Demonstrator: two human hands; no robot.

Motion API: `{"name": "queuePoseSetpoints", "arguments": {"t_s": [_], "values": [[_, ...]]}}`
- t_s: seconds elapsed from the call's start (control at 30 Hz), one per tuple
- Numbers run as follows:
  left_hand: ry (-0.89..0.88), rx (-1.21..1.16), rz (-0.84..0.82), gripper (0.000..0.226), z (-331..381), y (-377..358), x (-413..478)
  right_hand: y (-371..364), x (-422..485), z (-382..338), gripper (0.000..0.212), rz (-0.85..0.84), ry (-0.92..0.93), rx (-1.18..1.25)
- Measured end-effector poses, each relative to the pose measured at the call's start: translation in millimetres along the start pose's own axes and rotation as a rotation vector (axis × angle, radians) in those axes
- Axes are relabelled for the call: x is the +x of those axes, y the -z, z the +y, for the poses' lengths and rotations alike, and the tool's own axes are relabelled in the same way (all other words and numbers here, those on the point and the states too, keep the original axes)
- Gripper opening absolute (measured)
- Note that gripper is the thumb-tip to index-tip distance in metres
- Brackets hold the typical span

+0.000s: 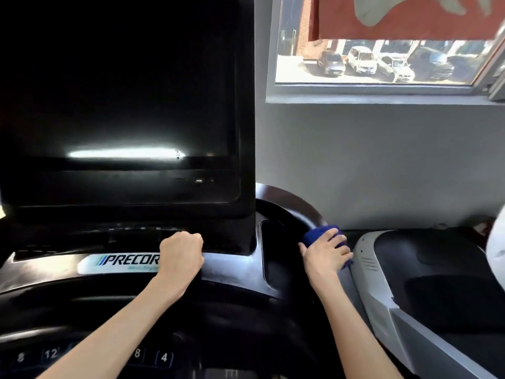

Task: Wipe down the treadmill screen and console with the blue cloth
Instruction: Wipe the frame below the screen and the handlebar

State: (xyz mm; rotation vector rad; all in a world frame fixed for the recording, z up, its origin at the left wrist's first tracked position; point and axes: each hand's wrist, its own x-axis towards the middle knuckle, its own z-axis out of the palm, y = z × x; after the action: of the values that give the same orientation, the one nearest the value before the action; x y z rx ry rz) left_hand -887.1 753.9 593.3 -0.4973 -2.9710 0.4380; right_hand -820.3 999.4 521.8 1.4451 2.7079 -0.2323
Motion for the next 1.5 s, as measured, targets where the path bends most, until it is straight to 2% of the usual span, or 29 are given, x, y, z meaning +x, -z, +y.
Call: {"name": "queuePoseSetpoints", "arguments": {"t_s": [0.13,0.23,0.33,0.4,0.47,0.57,0.63,0.7,0.73,0.8,0.83,0.9,0.97,1.03,1.13,1.27,1.37,1.5], "values": [[-0.011,0.003,-0.007,0.022,3.3,1.9,-0.7,-1.9,-6.2,-2.4,0.096,-0.001,-0.056,-0.004],[-0.012,0.018,-0.040,0.021,4.2,2.3,0.4,3.7,22.1,-19.0,0.098,0.049,0.155,0.101],[-0.003,0.014,-0.043,0.020,5.6,0.8,1.4,16.2,52.1,-28.0,0.099,-0.026,0.402,0.075],[-0.008,0.012,-0.028,0.020,5.0,0.2,1.8,24.3,63.3,-28.8,0.100,-0.091,0.460,0.089],[-0.014,-0.005,-0.019,0.018,4.6,0.3,1.7,25.6,60.3,-25.9,0.103,-0.105,0.420,0.103],[-0.015,-0.085,0.016,0.006,2.3,2.1,-2.4,15.0,32.7,-13.0,0.104,-0.023,0.241,0.077],[-0.006,-0.109,0.030,0.024,1.9,-4.8,1.0,7.6,7.9,1.0,0.103,0.025,0.127,0.015],[-0.010,-0.097,0.135,0.035,3.8,-9.8,5.3,2.3,-13.6,16.4,0.101,0.014,0.046,-0.036],[-0.007,-0.066,0.120,0.032,4.5,-7.6,5.9,-0.6,-20.4,21.5,0.100,0.007,0.018,-0.057],[-0.035,0.009,0.041,0.010,5.4,-6.0,4.2,-0.9,-23.2,21.5,0.101,-0.004,-0.025,-0.084],[-0.030,0.055,0.023,0.009,6.2,-6.4,4.0,0.5,-19.8,16.9,0.101,-0.010,-0.042,-0.079],[-0.010,0.071,0.013,0.017,5.2,-5.3,2.7,3.4,-4.6,4.0,0.102,0.012,-0.022,-0.023],[0.010,0.072,0.010,0.016,6.0,-2.1,0.8,6.5,15.5,-8.9,0.102,0.033,0.094,0.052],[0.018,0.064,0.037,0.014,5.8,1.4,-0.6,11.0,30.1,-17.4,0.102,0.010,0.201,0.099],[0.010,0.050,-0.011,0.018,6.2,0.9,-1.4,13.1,36.5,-17.1,0.102,-0.021,0.251,0.141],[0.018,-0.012,0.011,0.020,11.7,-3.1,-6.9,10.1,22.3,-6.8,0.100,-0.012,0.224,0.108],[0.018,-0.018,-0.098,0.023,15.2,-5.1,-15.4,6.1,-5.5,11.4,0.100,-0.037,0.113,0.049],[0.013,0.013,-0.023,0.029,19.2,-14.8,-18.3,1.0,-40.0,34.1,0.101,-0.043,-0.002,-0.035]]}}
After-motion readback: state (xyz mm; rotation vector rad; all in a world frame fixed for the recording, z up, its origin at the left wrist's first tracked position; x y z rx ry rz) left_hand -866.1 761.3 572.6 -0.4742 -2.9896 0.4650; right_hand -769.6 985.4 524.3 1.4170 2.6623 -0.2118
